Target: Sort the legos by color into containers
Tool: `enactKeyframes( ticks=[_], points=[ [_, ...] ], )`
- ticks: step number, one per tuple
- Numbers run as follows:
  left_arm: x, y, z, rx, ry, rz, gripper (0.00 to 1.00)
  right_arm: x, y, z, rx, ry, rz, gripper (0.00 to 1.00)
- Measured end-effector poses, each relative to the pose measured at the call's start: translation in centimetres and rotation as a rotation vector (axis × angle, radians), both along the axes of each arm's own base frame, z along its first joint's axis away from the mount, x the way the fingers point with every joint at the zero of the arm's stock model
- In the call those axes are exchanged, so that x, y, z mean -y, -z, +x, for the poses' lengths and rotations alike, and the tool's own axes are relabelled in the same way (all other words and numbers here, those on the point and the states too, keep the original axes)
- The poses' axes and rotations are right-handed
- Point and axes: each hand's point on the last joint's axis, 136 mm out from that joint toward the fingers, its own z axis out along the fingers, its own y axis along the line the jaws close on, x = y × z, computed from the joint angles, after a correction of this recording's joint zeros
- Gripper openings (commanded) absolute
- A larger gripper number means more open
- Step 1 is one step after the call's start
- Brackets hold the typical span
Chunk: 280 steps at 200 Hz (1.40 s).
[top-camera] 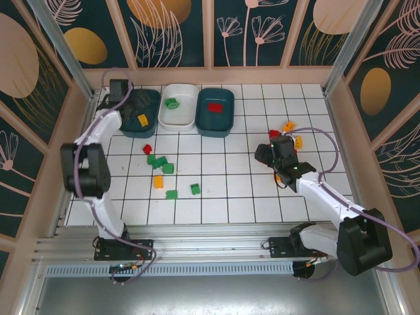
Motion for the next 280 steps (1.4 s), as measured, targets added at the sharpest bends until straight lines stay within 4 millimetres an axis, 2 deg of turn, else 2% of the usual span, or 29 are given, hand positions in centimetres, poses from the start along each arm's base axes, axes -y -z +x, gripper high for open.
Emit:
enactKeyframes(
  ticks=[25,39,56,66,78,94,111,157,181,207,222,255,280],
  points=[
    [2.1,-3.3,-6.0,0.151,0.037,-0.120,0.96,0.2,2.6,-0.7,-0.070,0.000,-0.019,0.77],
    [4.1,-3.5,-8.4,0.200,0.082,-0.169,0.98,0.0,3.9,-0.7,-0.107,-0.002,-0.029,0.77],
    [7.7,-1.5,-10.7,0.183,0.171,-0.213,0.99,-0.1,5.7,-0.7,-0.162,-0.007,-0.044,0.77],
    [9.8,0.4,-12.3,0.148,0.229,-0.235,0.98,-0.2,6.7,-0.6,-0.195,-0.009,-0.054,0.77],
    [11.4,2.8,-14.3,0.095,0.278,-0.252,0.99,-0.4,7.7,-0.3,-0.226,-0.009,-0.068,0.76],
    [11.7,5.0,-16.8,0.048,0.296,-0.260,0.99,-0.7,8.5,0.3,-0.241,-0.010,-0.077,0.75],
    [11.3,5.1,-18.6,0.057,0.295,-0.266,0.98,-0.9,9.2,0.8,-0.254,-0.011,-0.084,0.72],
    [10.9,2.3,-19.7,0.157,0.307,-0.276,0.98,-0.9,10.0,2.3,-0.265,0.018,-0.149,0.64],
    [10.9,2.4,-19.9,0.156,0.307,-0.276,0.99,-0.8,10.1,3.4,-0.262,0.033,-0.201,0.52],
    [10.9,2.4,-19.9,0.156,0.307,-0.276,0.99,-1.1,9.9,4.5,-0.241,0.034,-0.227,0.34],
    [10.9,2.4,-19.9,0.154,0.307,-0.275,0.99,-1.5,9.6,5.0,-0.219,0.030,-0.224,0.31],
    [10.9,2.7,-19.9,0.141,0.311,-0.264,0.98,-3.7,8.5,5.5,-0.186,-0.032,-0.232,0.29],
    [10.8,3.7,-19.7,0.112,0.302,-0.254,0.99,-7.2,5.7,6.9,-0.113,-0.099,-0.213,0.29]
  ],
)
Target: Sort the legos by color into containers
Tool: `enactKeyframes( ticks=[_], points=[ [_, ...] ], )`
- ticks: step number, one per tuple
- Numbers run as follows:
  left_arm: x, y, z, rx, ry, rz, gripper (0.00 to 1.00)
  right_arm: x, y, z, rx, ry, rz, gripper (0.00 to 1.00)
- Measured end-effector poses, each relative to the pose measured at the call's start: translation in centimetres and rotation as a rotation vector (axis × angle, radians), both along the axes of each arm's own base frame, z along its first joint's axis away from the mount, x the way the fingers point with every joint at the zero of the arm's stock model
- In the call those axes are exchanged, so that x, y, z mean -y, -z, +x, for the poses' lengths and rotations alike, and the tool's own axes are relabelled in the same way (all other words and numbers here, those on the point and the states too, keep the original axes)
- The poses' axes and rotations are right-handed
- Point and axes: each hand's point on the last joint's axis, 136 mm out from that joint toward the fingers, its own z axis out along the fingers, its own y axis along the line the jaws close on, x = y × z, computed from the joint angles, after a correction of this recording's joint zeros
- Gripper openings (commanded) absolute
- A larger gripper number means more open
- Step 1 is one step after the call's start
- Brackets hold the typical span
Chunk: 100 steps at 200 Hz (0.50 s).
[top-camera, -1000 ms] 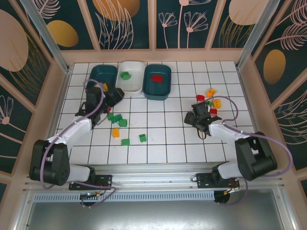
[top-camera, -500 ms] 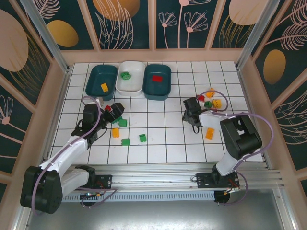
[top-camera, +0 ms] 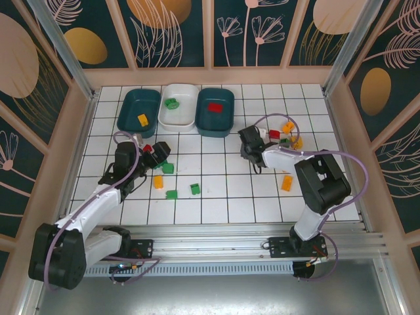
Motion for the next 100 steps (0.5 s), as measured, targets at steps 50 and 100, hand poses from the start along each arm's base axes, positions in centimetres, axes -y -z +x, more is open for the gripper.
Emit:
enactKeyframes(
  ticks=[50,100],
  points=[
    [0.0,1.9,-0.2,-0.056,-0.002,0.007,0.98,-7.9,-7.0,4.6,0.167,-0.128,0.093,0.31],
    [0.8,2.8,-1.1,-0.088,0.073,0.015,0.98,-12.3,-5.4,10.2,0.167,-0.175,0.085,0.69]
  ],
)
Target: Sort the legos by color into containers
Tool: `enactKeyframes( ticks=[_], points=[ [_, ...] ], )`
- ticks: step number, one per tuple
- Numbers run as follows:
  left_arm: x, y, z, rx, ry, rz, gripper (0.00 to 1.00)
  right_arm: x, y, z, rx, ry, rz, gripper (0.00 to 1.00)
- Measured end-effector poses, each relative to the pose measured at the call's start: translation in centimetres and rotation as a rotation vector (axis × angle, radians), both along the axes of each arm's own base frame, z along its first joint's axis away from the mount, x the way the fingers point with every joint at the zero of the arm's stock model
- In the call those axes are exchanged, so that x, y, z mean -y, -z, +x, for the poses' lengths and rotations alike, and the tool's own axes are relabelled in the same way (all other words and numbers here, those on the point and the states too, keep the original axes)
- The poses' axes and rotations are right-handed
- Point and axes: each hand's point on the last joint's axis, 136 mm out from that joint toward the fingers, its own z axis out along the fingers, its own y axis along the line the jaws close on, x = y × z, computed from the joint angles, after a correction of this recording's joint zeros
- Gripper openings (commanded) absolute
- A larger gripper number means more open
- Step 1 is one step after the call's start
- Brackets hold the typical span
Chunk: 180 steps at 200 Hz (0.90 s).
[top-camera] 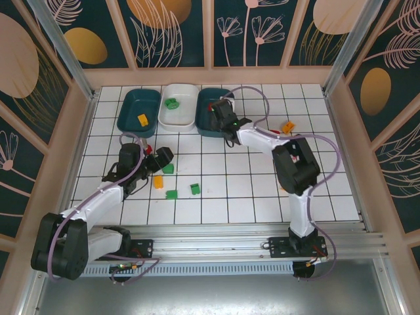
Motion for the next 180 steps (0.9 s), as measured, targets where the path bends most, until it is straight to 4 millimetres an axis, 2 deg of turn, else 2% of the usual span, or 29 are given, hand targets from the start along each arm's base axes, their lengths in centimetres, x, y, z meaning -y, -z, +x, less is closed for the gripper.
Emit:
enactKeyframes(
  ticks=[29,49,70,97,119,134,150,163,180],
  points=[
    [-0.4,-0.1,-0.5,0.003,0.005,0.031,0.95,-0.4,-0.6,0.3,0.008,-0.019,-0.016,0.71],
    [-0.3,0.0,-0.8,0.004,0.013,0.060,0.93,-0.5,-1.5,-0.3,0.022,-0.025,-0.012,0.71],
    [1.8,0.5,-2.1,-0.022,0.078,0.120,0.92,0.4,-2.2,-2.5,0.029,-0.028,-0.014,0.72],
    [6.8,0.4,-4.6,-0.024,0.221,0.180,0.91,3.7,-1.8,-5.6,0.028,0.024,-0.022,0.72],
    [9.9,1.6,-7.2,-0.058,0.298,0.208,0.90,8.3,1.1,-8.3,-0.024,0.106,-0.034,0.73],
    [10.9,3.2,-8.5,-0.099,0.317,0.245,0.89,11.4,3.5,-10.2,-0.075,0.160,-0.048,0.73],
    [11.6,4.7,-9.3,-0.141,0.320,0.290,0.88,13.6,5.3,-11.9,-0.120,0.198,-0.059,0.73],
    [12.1,5.9,-9.5,-0.169,0.315,0.321,0.87,14.6,5.5,-12.7,-0.126,0.213,-0.055,0.73],
    [12.5,7.0,-9.1,-0.191,0.296,0.362,0.83,15.0,4.5,-13.0,-0.103,0.222,-0.033,0.73]
  ],
)
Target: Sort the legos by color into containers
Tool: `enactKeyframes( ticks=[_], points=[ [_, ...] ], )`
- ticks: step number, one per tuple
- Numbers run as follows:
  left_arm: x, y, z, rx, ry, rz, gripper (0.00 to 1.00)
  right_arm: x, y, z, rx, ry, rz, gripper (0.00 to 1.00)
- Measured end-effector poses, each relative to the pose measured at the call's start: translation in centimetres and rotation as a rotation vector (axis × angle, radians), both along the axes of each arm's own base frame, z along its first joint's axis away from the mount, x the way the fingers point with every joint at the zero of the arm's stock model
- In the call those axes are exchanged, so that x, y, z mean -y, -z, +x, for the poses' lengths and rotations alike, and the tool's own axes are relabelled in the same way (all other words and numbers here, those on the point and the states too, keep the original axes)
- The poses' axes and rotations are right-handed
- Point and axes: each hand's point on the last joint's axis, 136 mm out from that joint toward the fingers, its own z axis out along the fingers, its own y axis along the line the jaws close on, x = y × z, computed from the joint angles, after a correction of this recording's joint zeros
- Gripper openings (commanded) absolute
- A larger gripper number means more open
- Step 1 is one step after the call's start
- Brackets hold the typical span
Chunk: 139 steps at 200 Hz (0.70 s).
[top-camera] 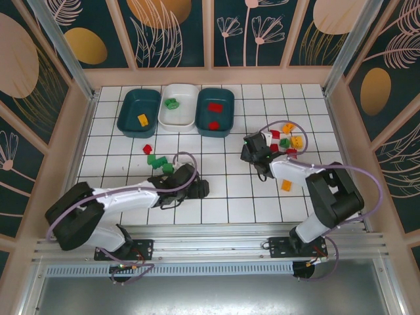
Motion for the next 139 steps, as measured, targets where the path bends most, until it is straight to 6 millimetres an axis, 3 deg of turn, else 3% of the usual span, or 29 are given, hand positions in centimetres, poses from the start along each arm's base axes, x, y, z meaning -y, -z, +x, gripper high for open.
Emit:
enactKeyframes(
  ticks=[35,78,139],
  points=[
    [-0.4,1.6,1.0,0.004,-0.045,0.081,0.61,-0.2,-2.6,0.4,0.080,0.001,0.046,0.65],
    [0.8,1.5,2.5,0.039,-0.032,0.116,0.26,1.5,-2.7,-1.2,0.089,0.017,0.053,0.61],
    [1.2,1.1,2.4,0.053,0.003,0.139,0.11,3.4,-5.3,-2.0,0.167,0.054,0.093,0.61]
  ],
)
